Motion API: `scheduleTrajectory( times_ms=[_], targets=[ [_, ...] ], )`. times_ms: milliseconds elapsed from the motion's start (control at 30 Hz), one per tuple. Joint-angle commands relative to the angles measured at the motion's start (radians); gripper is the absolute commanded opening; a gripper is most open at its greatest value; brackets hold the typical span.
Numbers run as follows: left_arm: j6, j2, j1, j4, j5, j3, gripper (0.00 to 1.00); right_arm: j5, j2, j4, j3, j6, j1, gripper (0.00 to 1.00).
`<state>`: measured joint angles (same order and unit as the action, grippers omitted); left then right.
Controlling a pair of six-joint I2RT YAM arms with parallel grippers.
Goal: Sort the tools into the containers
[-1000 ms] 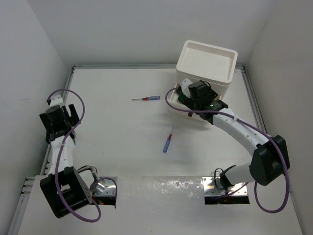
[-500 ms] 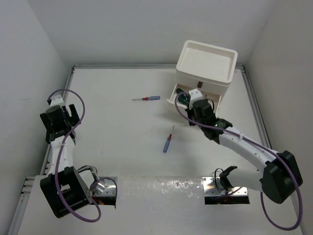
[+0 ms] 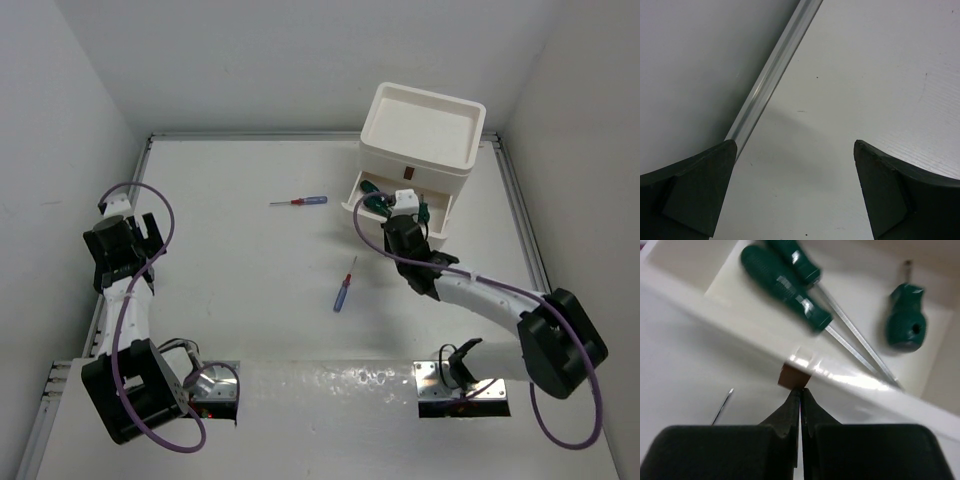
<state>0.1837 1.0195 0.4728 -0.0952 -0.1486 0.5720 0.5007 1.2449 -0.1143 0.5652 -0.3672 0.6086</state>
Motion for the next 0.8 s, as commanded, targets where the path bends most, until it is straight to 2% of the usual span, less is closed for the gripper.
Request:
scheduleTrajectory(
  times_ms=[0,400,767],
  targets=[
    [0.010,-0.001,0.009,0.023,0.011,0.000,1.00,0.203,0.077,-0.142,0.087,0.025,-0.027,0.00],
    [0.011,0.007,0.009,0.026,0.034,-0.001,1.00,0.401,0.229,-0.406,0.157,0.074,-0.127,0.00],
    [0.016,0.030,0.009,0.029,0.047,0.000,1.00,0.384,0.395,-0.653,0.153,0.086,-0.199,0.00]
  ],
)
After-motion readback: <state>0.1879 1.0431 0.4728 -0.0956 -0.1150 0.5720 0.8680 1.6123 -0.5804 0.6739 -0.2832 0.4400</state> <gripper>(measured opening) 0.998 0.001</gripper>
